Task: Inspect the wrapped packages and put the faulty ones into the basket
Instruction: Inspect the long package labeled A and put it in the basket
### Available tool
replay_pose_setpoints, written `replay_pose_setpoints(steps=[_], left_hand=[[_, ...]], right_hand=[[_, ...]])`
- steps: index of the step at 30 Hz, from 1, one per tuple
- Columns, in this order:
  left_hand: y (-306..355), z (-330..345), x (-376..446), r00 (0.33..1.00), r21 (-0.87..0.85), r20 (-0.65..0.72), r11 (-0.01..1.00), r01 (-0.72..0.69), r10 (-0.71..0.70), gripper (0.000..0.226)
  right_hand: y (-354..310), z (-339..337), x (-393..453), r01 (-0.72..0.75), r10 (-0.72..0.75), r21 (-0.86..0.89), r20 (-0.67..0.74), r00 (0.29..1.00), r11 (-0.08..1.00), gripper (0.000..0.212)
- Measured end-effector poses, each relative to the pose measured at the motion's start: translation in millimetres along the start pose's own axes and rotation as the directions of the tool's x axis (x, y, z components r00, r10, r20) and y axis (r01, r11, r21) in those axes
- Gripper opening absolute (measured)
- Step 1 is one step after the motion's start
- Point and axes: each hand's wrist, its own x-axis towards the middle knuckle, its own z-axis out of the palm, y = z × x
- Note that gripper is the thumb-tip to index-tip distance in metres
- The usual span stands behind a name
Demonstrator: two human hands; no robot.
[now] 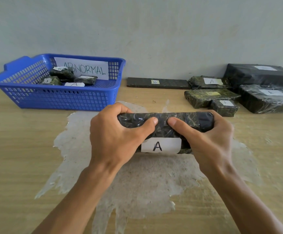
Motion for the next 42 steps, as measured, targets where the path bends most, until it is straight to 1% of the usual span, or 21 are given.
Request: replay_pose_setpoints(steps=[3, 5, 7, 10, 11, 14, 16, 18, 20, 22, 23, 25, 26, 28, 31, 33, 36, 39, 42], left_hand=[[-1, 0, 0, 0.999, 0.038, -0.006, 0.999, -0.032, 0.032, 0.045], [-1, 1, 0, 1.0, 0.054, -0.01, 0.998, -0.028, 0.028, 0.046], [0, 2, 0, 1.0, 0.049, -0.024, 0.999, -0.016, 0.018, 0.047], [1, 3, -1, 0.999, 0.042, -0.043, 0.999, -0.02, 0.021, 0.046], [1, 3, -2, 0.999, 0.042, -0.042, 0.999, -0.018, 0.02, 0.046], [1, 3, -2, 1.0, 0.048, -0.017, 0.999, -0.016, 0.017, 0.046], [0, 0, 0, 0.999, 0.008, 0.039, 1.0, -0.002, 0.001, 0.042], [-2, -2, 4, 0.995, -0.08, 0.096, 0.996, 0.04, -0.033, 0.038], [-6, -5, 11, 0.989, -0.196, 0.119, 0.974, 0.116, -0.094, 0.043], [-9, -7, 18, 0.979, -0.355, 0.143, 0.916, 0.187, -0.144, 0.04], [-9, -9, 20, 0.972, -0.404, 0.182, 0.89, 0.214, -0.15, 0.034], [-10, -11, 22, 0.946, -0.422, 0.303, 0.873, 0.244, -0.117, 0.014], [-11, -13, 22, 0.929, -0.418, 0.354, 0.871, 0.257, -0.105, 0.01], [-12, -15, 23, 0.9, -0.408, 0.425, 0.866, 0.29, -0.101, 0.013], [-14, -13, 21, 0.866, -0.377, 0.491, 0.871, 0.314, -0.1, 0.015], [-18, -8, 20, 0.878, -0.374, 0.461, 0.87, 0.322, -0.126, 0.015], [-24, -2, 23, 0.907, -0.387, 0.362, 0.85, 0.358, -0.216, 0.01], [-28, -1, 27, 0.904, -0.418, 0.312, 0.812, 0.408, -0.293, 0.012], [-30, -1, 28, 0.908, -0.436, 0.298, 0.804, 0.404, -0.294, 0.014]], right_hand=[[-1, 1, -1, 0.011, -0.011, -0.029, -0.003, 1.0, 1.0, 0.036], [-2, 1, -2, 0.023, -0.023, -0.054, -0.009, 1.0, 0.998, 0.04], [-2, 1, -3, 0.04, -0.042, -0.087, -0.026, 0.999, 0.995, 0.048], [0, 0, -3, 0.068, -0.077, -0.166, -0.053, 0.996, 0.984, 0.068], [1, -1, -2, 0.066, -0.077, -0.182, -0.056, 0.995, 0.981, 0.071], [6, -1, 1, 0.031, -0.044, -0.178, -0.065, 0.997, 0.984, 0.073], [6, 0, 2, 0.009, -0.024, -0.171, -0.081, 0.996, 0.985, 0.074], [4, -1, 4, -0.019, 0.003, -0.156, -0.104, 0.995, 0.988, 0.072], [3, -4, 7, -0.073, 0.06, -0.11, -0.12, 0.991, 0.991, 0.066], [3, -8, 11, -0.145, 0.143, -0.005, -0.105, 0.984, 0.989, 0.061], [2, -11, 13, -0.179, 0.183, 0.058, -0.087, 0.979, 0.982, 0.06], [0, -14, 16, -0.225, 0.236, 0.147, -0.057, 0.97, 0.963, 0.055], [0, -15, 17, -0.238, 0.248, 0.167, -0.044, 0.968, 0.957, 0.051], [0, -16, 18, -0.256, 0.263, 0.191, -0.016, 0.965, 0.948, 0.044], [2, -17, 20, -0.295, 0.296, 0.195, 0.022, 0.955, 0.936, 0.044], [3, -18, 21, -0.343, 0.34, 0.186, 0.049, 0.939, 0.921, 0.034], [4, -20, 23, -0.408, 0.386, 0.202, 0.143, 0.912, 0.89, 0.021], [6, -21, 25, -0.421, 0.365, 0.244, 0.241, 0.899, 0.874, 0.021], [10, -16, 24, -0.419, 0.362, 0.256, 0.242, 0.9, 0.871, 0.019]])
